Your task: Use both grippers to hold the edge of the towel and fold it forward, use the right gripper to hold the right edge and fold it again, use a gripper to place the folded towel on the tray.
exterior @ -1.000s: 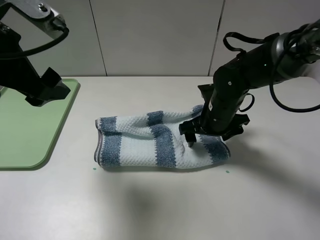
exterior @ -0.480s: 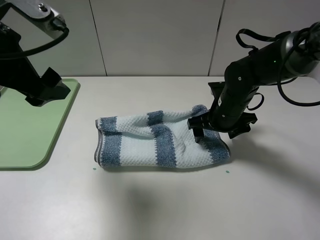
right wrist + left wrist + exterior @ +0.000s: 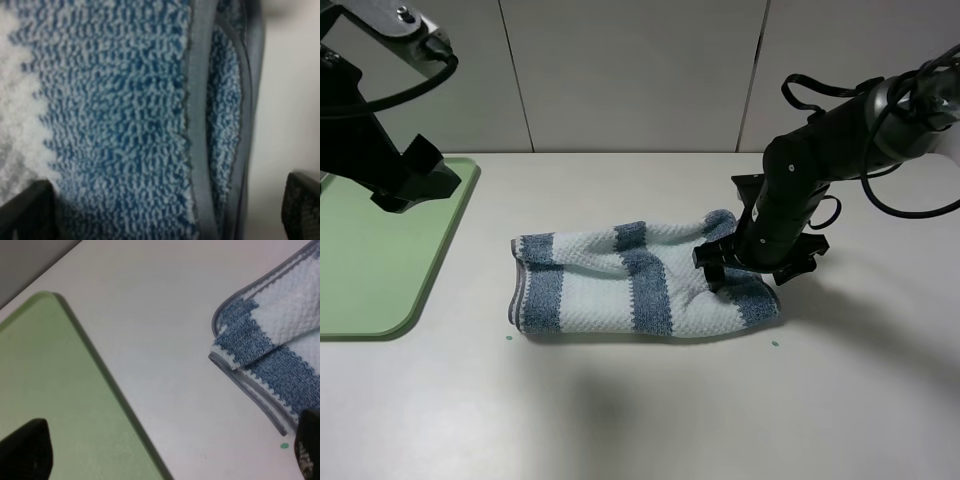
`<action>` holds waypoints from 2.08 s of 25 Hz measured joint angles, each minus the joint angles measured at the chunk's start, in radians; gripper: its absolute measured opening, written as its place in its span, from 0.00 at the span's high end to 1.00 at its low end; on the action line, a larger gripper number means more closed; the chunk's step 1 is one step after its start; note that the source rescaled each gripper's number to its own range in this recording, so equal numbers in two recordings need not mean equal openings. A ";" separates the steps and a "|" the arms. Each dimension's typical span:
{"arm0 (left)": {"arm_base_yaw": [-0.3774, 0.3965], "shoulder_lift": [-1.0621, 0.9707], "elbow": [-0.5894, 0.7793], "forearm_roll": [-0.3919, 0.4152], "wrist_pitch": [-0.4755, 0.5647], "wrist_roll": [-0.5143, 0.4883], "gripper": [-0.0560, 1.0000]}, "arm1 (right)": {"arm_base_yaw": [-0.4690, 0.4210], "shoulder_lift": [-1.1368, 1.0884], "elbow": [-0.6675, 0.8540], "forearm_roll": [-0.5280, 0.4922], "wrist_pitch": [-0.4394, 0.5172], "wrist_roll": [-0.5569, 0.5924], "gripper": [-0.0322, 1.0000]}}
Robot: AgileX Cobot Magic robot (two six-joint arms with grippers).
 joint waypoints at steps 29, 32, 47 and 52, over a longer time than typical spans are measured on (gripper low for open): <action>0.000 0.000 0.000 0.000 -0.003 -0.001 0.00 | 0.000 -0.095 0.000 -0.091 0.167 0.069 0.88; 0.000 0.000 0.000 0.000 -0.003 -0.001 0.00 | 0.000 -0.135 0.000 -0.129 0.210 0.085 0.88; 0.000 0.000 0.000 0.000 -0.003 -0.001 0.00 | 0.000 -0.183 0.000 -0.300 0.376 0.199 0.88; 0.000 0.000 0.000 0.000 -0.003 -0.001 0.00 | 0.000 -0.246 -0.031 -0.275 0.414 0.199 0.88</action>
